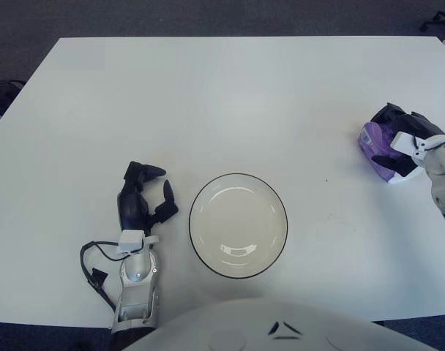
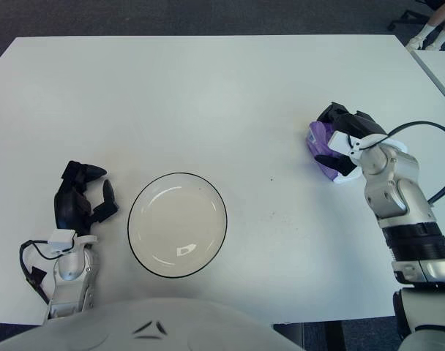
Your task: Put the tissue paper into the plate.
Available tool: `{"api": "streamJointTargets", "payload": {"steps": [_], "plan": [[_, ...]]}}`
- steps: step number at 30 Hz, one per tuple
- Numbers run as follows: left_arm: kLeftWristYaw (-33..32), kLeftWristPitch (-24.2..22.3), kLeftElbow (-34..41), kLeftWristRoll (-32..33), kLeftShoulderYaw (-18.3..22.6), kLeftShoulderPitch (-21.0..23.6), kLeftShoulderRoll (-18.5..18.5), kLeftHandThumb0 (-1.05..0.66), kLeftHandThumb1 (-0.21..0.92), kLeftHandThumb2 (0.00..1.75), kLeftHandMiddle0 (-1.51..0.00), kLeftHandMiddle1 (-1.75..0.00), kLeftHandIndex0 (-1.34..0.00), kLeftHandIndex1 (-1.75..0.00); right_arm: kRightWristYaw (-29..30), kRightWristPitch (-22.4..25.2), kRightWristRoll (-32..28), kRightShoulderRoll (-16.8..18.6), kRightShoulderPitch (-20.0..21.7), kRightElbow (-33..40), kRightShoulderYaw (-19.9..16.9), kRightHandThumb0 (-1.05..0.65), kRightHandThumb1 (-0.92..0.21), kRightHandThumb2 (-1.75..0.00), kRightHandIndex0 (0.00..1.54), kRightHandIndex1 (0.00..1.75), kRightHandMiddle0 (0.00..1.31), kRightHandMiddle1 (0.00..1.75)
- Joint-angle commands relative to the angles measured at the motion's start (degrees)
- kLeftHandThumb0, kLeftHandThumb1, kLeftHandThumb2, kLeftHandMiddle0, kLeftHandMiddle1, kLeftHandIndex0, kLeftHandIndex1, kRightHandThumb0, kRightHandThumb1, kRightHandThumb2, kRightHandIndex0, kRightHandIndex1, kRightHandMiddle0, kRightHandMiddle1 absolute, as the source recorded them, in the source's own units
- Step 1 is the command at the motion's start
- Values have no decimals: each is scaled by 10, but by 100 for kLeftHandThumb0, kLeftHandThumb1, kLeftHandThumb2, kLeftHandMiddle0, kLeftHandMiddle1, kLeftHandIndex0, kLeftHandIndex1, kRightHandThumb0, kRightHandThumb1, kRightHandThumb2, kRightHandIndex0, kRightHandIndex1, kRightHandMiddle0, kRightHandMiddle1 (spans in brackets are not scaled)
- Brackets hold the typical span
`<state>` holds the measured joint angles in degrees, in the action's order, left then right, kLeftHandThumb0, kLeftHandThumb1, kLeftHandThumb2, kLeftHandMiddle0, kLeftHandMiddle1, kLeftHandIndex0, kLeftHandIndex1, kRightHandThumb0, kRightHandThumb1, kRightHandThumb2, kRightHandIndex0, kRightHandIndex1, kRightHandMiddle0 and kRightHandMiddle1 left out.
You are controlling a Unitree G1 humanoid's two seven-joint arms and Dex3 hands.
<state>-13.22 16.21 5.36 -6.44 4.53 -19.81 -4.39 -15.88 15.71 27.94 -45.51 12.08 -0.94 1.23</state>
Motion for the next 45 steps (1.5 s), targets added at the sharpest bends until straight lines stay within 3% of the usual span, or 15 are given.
{"api": "streamJointTargets", "payload": {"steps": [1,13,37,45], "plan": [[-1,-20,-20,1,2,-23,-4,-46,39,124,-106,-175,-55,-175,41,-29,-21,54,-52,16,-5,0,-8,-154,87,156,56,175],[-4,-27,-19,-5,4,-22,-7,-45,40,123,-105,-175,-54,-175,95,-112,-56,88,-56,49,-62,0,-2,-160,91,156,60,175],[1,-30,-32,1,6,-10,-7,-46,39,124,-107,-175,-55,-175,111,-174,-109,116,-16,88,-117,0,6,-171,93,164,66,175],[2,-30,-35,0,6,-6,-6,-46,38,125,-108,-175,-56,-175,112,-177,-124,139,-13,162,-125,0,7,-172,94,164,68,175]]}}
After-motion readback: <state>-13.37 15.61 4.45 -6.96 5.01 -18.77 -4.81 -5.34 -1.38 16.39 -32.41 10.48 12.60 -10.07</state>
